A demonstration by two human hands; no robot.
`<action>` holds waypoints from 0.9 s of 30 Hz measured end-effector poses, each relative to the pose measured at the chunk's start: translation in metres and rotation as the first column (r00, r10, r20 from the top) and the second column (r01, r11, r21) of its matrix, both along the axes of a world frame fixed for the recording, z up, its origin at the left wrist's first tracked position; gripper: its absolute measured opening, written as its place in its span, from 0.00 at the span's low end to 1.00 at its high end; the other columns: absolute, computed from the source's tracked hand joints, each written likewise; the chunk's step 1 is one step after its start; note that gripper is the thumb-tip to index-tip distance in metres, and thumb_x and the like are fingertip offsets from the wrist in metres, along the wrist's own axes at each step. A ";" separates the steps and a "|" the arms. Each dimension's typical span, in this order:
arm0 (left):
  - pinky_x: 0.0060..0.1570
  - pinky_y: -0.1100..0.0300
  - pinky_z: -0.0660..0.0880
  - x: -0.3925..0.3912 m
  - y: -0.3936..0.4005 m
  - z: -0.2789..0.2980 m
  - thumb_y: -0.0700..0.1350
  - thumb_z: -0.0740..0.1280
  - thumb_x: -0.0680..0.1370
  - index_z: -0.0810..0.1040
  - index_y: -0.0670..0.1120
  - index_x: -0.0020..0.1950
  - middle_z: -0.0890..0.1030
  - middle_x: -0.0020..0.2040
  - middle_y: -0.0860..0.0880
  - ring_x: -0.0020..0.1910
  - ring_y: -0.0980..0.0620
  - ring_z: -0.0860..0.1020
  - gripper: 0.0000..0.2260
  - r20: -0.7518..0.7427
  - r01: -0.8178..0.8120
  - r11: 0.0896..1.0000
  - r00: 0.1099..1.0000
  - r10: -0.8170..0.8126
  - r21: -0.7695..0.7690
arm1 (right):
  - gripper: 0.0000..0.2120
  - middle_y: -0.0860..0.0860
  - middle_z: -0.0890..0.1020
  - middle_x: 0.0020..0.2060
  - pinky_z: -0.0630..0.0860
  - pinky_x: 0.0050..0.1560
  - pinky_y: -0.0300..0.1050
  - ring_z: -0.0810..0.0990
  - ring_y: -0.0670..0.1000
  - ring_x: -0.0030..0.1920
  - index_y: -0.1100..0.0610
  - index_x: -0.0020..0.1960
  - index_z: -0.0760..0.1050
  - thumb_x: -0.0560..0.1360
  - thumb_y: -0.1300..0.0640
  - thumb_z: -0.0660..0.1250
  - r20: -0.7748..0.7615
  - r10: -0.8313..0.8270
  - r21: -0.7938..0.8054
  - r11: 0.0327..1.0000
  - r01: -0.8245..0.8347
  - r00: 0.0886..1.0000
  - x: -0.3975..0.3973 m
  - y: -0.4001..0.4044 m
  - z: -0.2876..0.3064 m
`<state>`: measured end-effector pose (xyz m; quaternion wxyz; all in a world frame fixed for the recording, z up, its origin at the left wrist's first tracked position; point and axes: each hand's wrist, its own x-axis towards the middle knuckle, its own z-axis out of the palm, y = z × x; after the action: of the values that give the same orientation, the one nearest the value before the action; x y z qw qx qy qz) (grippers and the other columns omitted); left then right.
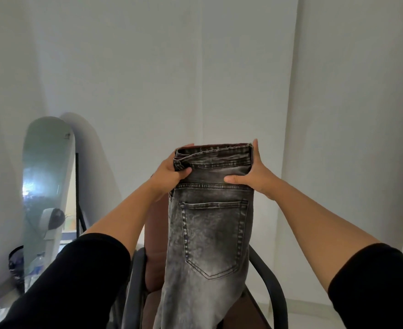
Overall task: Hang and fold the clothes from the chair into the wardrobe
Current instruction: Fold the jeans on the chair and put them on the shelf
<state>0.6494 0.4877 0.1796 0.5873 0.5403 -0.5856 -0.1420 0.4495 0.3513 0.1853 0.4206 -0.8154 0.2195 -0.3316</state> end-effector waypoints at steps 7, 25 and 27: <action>0.62 0.54 0.71 0.002 -0.008 -0.015 0.45 0.67 0.77 0.62 0.47 0.71 0.76 0.62 0.45 0.60 0.48 0.75 0.25 -0.125 -0.332 0.943 0.934 0.334 0.036 | 0.37 0.44 0.70 0.63 0.67 0.57 0.37 0.72 0.44 0.56 0.44 0.73 0.56 0.72 0.58 0.72 0.363 -0.136 -0.150 0.968 0.202 0.922 0.032 0.031 0.029; 0.54 0.53 0.77 -0.009 -0.028 0.033 0.44 0.67 0.77 0.74 0.48 0.53 0.80 0.50 0.48 0.49 0.48 0.79 0.07 -0.234 -0.516 0.842 0.848 0.476 -0.159 | 0.57 0.57 0.74 0.66 0.74 0.49 0.34 0.80 0.44 0.51 0.38 0.72 0.27 0.70 0.56 0.74 -0.026 0.058 0.135 0.989 -0.054 0.998 -0.006 -0.003 -0.031; 0.51 0.53 0.78 -0.006 -0.030 0.039 0.43 0.67 0.77 0.74 0.49 0.52 0.81 0.49 0.49 0.49 0.48 0.80 0.05 -0.261 -0.474 0.860 0.868 0.422 -0.189 | 0.58 0.56 0.73 0.66 0.75 0.52 0.34 0.79 0.46 0.53 0.37 0.72 0.29 0.68 0.55 0.75 -0.014 0.041 0.083 0.996 -0.040 0.999 -0.002 -0.003 -0.040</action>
<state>0.6437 0.4580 0.2188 0.7252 0.5667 -0.3907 0.0170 0.4471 0.3483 0.1454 0.4590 -0.8042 0.2198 -0.3070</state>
